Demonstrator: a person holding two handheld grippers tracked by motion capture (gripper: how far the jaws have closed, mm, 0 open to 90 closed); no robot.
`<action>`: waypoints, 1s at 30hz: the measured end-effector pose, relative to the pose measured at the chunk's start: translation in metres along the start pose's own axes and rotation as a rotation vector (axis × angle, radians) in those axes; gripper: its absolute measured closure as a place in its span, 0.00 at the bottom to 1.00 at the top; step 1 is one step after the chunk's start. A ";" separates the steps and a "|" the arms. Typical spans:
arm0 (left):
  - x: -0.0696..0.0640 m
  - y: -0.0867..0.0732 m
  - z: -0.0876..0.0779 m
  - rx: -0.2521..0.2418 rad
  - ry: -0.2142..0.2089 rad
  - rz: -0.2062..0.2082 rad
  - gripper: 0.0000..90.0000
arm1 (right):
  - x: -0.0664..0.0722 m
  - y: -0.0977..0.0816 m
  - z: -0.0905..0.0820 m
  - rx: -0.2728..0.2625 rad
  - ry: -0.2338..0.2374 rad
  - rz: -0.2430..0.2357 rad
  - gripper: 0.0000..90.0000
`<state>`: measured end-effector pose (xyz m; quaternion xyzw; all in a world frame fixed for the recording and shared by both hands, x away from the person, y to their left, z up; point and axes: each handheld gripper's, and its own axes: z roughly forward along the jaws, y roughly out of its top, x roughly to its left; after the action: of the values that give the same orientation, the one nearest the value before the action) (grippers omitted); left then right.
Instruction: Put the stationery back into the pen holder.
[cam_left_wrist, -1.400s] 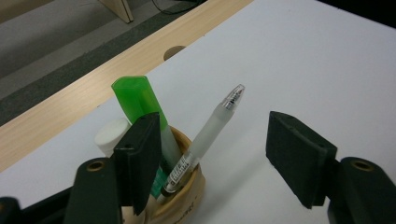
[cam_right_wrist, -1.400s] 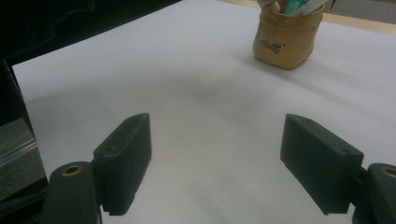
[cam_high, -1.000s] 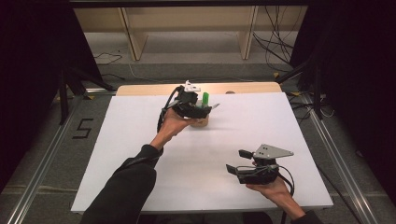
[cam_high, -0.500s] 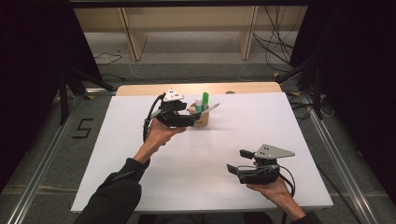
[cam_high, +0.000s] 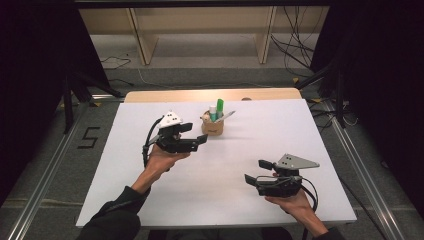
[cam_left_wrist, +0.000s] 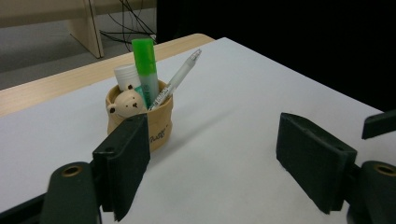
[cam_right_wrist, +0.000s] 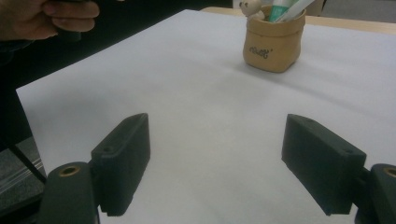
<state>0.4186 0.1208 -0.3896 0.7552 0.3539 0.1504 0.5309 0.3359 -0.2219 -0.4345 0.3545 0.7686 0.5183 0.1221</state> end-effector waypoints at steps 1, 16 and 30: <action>-0.001 -0.003 -0.002 -0.003 0.002 0.000 0.28 | 0.000 0.000 0.000 0.000 0.000 0.003 0.27; -0.009 -0.039 -0.041 -0.020 -0.019 0.022 0.25 | -0.001 0.000 -0.005 -0.024 -0.015 0.026 0.27; -0.016 -0.061 -0.060 -0.004 -0.038 0.049 0.18 | -0.002 -0.002 -0.006 -0.026 -0.033 0.039 0.22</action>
<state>0.3478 0.1625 -0.4191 0.7653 0.3250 0.1497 0.5351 0.3337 -0.2278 -0.4339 0.3764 0.7525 0.5248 0.1291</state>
